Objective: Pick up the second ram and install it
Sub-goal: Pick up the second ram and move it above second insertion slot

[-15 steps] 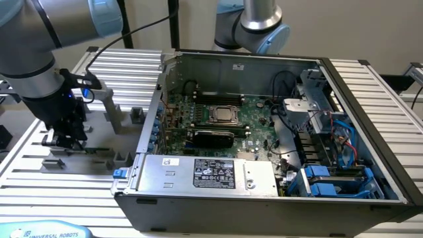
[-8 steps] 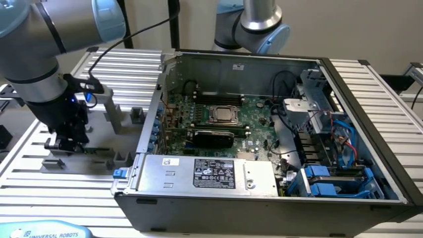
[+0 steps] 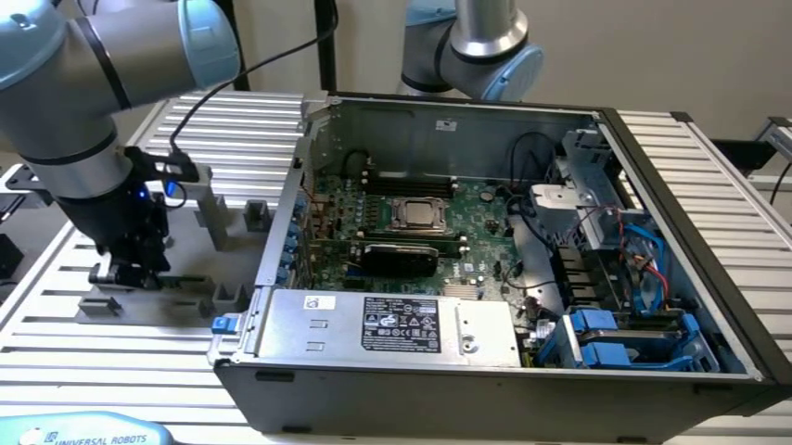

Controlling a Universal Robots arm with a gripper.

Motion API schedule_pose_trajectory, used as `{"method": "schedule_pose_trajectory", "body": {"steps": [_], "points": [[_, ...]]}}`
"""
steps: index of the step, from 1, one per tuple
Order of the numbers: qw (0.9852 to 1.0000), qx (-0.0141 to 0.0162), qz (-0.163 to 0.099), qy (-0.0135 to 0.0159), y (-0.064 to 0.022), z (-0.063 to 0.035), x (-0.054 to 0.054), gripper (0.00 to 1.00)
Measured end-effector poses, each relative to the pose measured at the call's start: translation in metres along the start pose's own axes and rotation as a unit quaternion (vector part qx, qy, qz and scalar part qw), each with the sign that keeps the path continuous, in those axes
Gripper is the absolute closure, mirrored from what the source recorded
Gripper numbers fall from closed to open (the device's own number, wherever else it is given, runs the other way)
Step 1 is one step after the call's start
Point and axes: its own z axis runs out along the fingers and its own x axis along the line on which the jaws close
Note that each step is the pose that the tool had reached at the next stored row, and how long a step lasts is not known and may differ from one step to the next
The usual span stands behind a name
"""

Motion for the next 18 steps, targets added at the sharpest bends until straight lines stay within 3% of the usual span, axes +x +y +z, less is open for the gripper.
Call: {"method": "schedule_pose_trajectory", "body": {"steps": [10,11,14,16,18], "points": [[1.0000,-0.0007,0.000,0.0001,-0.0009,0.0035,0.0001,0.66],[1.0000,-0.0007,0.000,0.0001,-0.0009,0.0036,0.0001,0.73],[1.0000,-0.0007,0.000,0.0000,-0.0011,0.0039,0.0001,0.73],[1.0000,-0.0006,0.000,0.0000,-0.0011,0.0041,0.0001,0.82],[1.0000,-0.0006,0.000,0.0000,-0.0011,0.0042,0.0001,0.82]]}}
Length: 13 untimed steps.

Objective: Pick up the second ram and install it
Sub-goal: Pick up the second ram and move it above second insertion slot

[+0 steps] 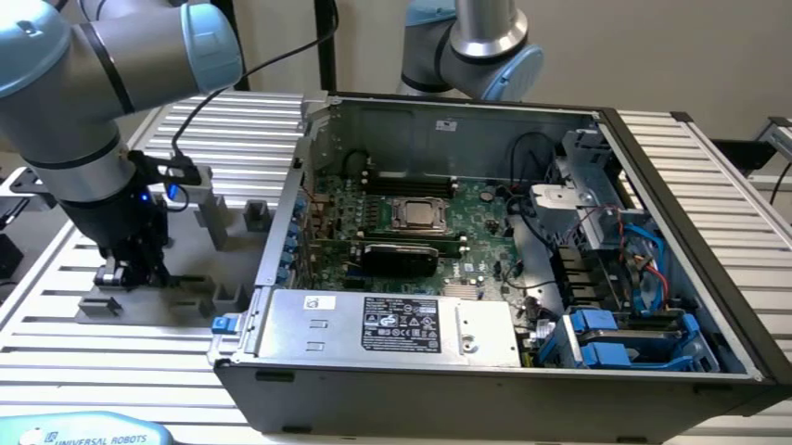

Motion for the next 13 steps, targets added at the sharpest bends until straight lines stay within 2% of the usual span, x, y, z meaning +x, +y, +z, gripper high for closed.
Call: {"method": "schedule_pose_trajectory", "body": {"steps": [3,6,13], "points": [[1.0000,0.0000,0.000,0.0000,0.0000,0.0002,0.0000,0.82],[1.0000,0.0000,0.000,0.0000,0.0000,0.0002,0.0000,0.87],[1.0000,0.0000,0.000,0.0000,-0.0001,0.0003,0.0000,0.87]]}}
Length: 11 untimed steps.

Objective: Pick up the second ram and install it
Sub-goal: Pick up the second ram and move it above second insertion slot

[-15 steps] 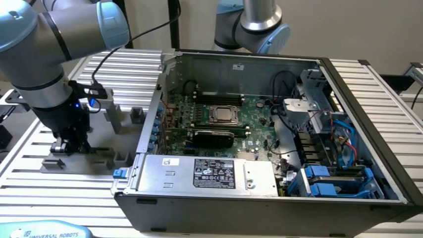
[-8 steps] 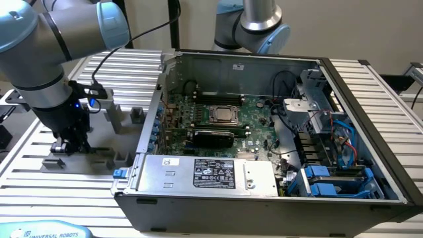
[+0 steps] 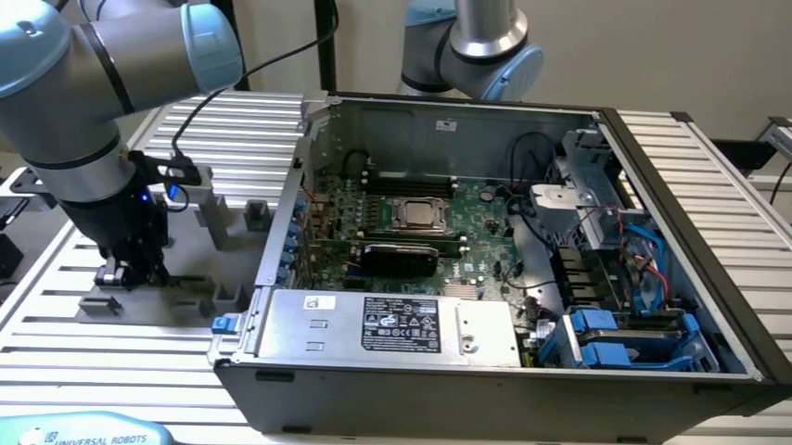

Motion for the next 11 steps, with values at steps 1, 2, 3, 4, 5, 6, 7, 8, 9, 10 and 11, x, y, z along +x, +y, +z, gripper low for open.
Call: {"method": "schedule_pose_trajectory", "body": {"steps": [1,2,3,4,5,6,7,8,9,10,11], "points": [[1.0000,0.0000,0.000,0.0000,0.0000,0.0000,0.000,0.87],[1.0000,0.0000,0.000,0.0000,0.0000,0.0000,0.000,0.87],[1.0000,0.0000,0.000,0.0000,0.0000,0.0000,0.000,0.87],[1.0000,0.0001,0.000,-0.0001,0.0000,0.0000,0.000,0.87],[1.0000,0.0001,0.000,-0.0001,0.0000,-0.0003,0.000,0.87],[1.0000,0.0000,0.000,0.0000,0.0000,-0.0012,0.000,0.87],[1.0000,0.0000,0.000,0.0000,0.0001,-0.0029,0.000,0.87],[1.0000,0.0000,0.000,0.0000,0.0001,-0.0047,0.000,0.87],[1.0000,0.0000,0.000,0.0000,0.0002,-0.0072,0.000,0.87],[1.0000,0.0000,0.000,0.0000,0.0003,-0.0102,0.000,0.87],[1.0000,0.0000,0.000,0.0000,0.0004,-0.0134,0.000,0.87]]}}
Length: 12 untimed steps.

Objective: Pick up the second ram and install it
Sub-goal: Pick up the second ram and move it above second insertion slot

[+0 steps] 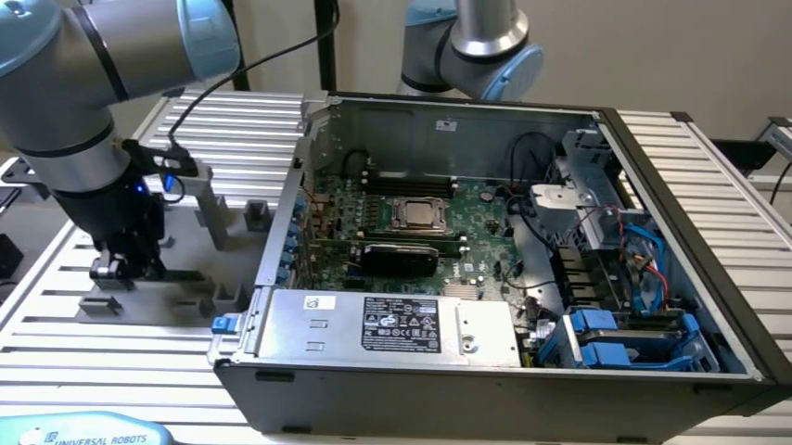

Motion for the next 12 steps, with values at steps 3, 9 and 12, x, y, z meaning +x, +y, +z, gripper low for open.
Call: {"method": "schedule_pose_trajectory", "body": {"steps": [3,9,12], "points": [[1.0000,0.0000,0.000,0.0000,0.0003,-0.0126,0.000,0.87],[1.0000,0.0000,0.000,0.0000,0.0011,-0.0400,-0.001,0.87],[1.0000,-0.0001,0.000,0.0000,0.0014,-0.0536,-0.001,0.87]]}}
